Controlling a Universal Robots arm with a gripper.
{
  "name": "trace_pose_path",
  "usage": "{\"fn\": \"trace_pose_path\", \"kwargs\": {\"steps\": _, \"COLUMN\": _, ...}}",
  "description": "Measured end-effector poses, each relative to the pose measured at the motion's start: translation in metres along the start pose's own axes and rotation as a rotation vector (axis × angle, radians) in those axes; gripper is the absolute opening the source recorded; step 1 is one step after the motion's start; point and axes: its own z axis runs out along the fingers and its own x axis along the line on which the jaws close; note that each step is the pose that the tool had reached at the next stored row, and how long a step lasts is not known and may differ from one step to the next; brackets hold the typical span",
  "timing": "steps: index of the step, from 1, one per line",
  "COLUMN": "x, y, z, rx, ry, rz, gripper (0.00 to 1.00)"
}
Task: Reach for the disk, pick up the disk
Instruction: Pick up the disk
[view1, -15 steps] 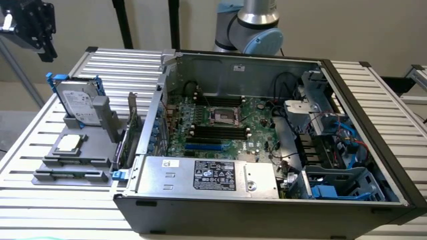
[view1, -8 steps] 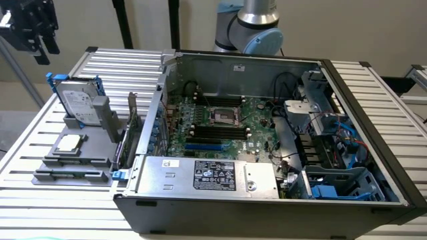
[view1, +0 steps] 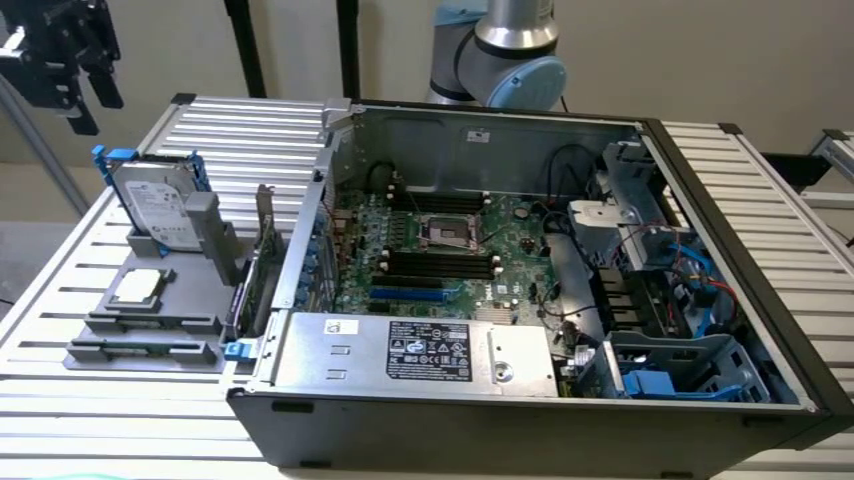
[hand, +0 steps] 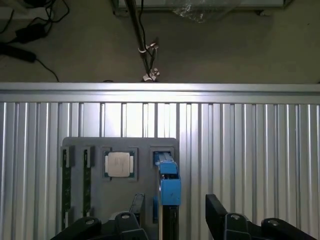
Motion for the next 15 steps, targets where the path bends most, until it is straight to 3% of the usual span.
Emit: {"fn": "trace_pose_path", "kwargs": {"steps": 15, "x": 0.000, "y": -0.0045, "z": 0.0271, "rx": 0.0001, "ry": 0.0000, "rz": 0.000, "gripper": 0.60}}
